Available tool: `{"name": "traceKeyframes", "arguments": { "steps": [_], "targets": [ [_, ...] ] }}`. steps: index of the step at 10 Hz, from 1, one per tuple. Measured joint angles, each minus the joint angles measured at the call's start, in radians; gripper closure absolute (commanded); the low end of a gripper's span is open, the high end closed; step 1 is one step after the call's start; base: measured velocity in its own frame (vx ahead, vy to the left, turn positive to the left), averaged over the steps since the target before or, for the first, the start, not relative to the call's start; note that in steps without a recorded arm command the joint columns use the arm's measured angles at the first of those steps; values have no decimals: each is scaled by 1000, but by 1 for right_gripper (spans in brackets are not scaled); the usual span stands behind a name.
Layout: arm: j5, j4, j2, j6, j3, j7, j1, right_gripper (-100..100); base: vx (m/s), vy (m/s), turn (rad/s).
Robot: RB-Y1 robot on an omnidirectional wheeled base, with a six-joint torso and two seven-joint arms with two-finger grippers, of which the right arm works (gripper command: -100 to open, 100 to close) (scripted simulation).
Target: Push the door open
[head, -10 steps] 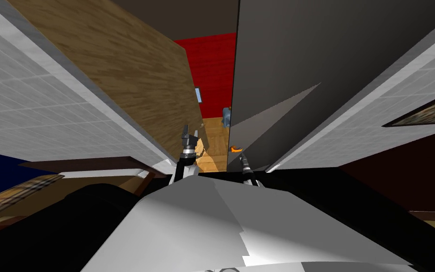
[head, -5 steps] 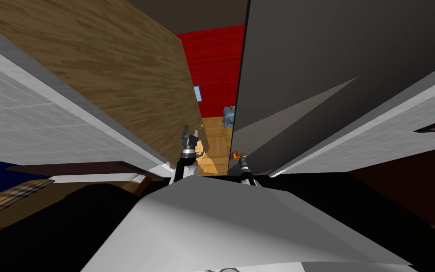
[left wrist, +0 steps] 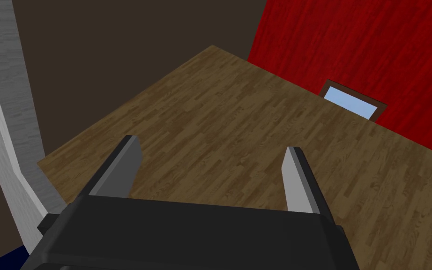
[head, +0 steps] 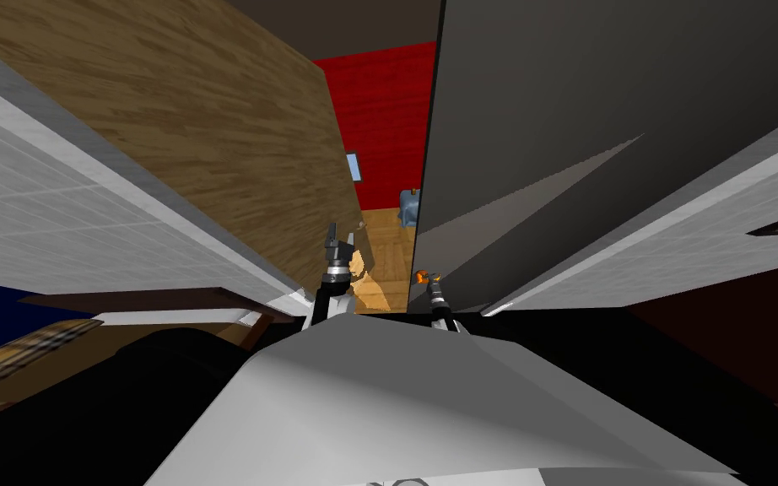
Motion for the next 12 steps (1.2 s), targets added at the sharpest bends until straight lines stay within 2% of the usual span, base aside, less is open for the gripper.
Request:
{"name": "traceKeyframes", "arguments": {
  "steps": [2, 3, 4, 5, 6, 9, 10, 12],
  "targets": [
    [-2, 11, -3, 0, -4, 2, 0, 100, 148, 59, -28],
    [-2, -8, -8, 11, -3, 1, 18, 100, 153, 38, -35],
    [-6, 11, -11, 7, -10, 2, 4, 100, 188, 54, -16],
    [-8, 1, -16, 9, -14, 3, 11, 100, 206, 89, -51],
    [-10, -30, -18, 24, -18, 6, 26, 100, 128, 85, -34],
    [-19, -14, -25, 9, -36, 12, 9, 100, 104, 54, -45],
    [-27, 7, -33, 6, -51, 16, -2, 100, 158, 75, -70],
    [-36, 16, -41, -4, -70, 21, 2, 100, 171, 100, -69]
  ]
}}
